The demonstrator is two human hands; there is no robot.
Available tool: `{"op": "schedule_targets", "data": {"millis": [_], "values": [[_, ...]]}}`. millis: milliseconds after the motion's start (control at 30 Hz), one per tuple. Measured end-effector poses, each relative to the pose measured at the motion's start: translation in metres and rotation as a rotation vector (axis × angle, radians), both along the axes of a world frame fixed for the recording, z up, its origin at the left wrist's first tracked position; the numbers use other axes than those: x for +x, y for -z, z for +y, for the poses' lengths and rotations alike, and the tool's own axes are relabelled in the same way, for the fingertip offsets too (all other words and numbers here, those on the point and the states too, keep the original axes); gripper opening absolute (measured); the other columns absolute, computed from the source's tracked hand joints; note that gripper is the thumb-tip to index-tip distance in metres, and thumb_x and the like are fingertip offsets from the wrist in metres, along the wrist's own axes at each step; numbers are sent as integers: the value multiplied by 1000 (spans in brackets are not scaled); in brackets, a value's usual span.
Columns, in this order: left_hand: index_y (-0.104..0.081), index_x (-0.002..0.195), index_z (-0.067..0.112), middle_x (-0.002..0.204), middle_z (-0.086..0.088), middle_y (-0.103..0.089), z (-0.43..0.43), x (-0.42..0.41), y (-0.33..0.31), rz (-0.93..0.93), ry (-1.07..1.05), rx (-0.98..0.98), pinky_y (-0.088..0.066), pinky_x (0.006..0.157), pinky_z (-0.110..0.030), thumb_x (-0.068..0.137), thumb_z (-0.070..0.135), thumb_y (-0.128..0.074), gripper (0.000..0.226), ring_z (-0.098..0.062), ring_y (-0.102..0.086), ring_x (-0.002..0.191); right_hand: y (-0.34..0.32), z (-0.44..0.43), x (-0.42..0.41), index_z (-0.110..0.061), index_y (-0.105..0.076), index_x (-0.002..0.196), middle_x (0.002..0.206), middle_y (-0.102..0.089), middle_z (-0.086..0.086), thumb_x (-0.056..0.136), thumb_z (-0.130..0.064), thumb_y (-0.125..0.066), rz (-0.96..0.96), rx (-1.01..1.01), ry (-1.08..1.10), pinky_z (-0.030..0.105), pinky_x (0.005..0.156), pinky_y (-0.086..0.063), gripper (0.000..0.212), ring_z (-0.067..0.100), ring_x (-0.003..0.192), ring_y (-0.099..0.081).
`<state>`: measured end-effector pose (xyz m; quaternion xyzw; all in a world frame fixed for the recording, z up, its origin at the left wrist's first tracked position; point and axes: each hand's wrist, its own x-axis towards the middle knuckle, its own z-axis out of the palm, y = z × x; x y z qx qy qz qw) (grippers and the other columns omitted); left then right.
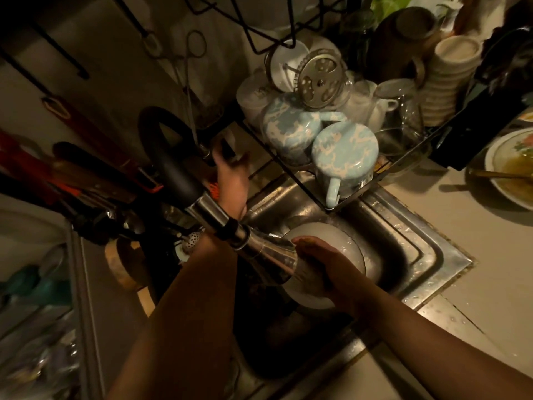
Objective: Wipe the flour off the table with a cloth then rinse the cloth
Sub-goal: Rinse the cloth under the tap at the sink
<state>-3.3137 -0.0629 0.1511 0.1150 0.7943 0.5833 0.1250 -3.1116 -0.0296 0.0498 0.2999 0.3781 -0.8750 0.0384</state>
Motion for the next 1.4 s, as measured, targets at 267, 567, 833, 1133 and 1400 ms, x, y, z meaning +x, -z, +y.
{"op": "schedule_targets", "data": {"millis": [267,567,833,1133,1400], "values": [[-25,149,26,132,2,-52,-7,-18,11,-16,77,-3,-44,103,-49,83,7,-64,78,-25,-54,121,-6,-9,-3,-6,-59,110,72,-53,8,95,-41,-54,-13,-97,-80,23,48,-27,38,16,56,-40],[-45,131,47,122,-11,-61,-13,-18,1,-264,59,121,-47,89,-47,77,16,-55,64,-24,-62,104,-12,-8,-8,17,-59,86,66,-48,24,101,-33,-42,-128,171,7,21,38,-29,55,25,41,-41],[-54,120,14,93,2,-66,-73,62,92,-271,257,-88,-52,70,-28,100,15,-50,21,-6,-66,79,-16,-9,-18,9,-65,84,56,-52,12,98,-26,-44,-168,299,-85,17,39,-25,43,20,38,-42],[-55,123,40,119,11,-64,-88,135,105,-422,414,-176,-51,96,-38,70,62,-66,58,-11,-61,113,-28,21,1,-10,-74,81,64,-68,0,105,-24,-22,4,-184,-328,20,57,-49,59,11,60,-56],[-40,138,13,130,-5,-54,-74,149,101,-122,200,-232,-50,93,-23,76,64,-63,84,-13,-56,115,-2,15,22,-4,-68,115,96,-72,14,95,-24,-59,-47,-221,-57,22,62,-60,29,16,74,-73]]}}
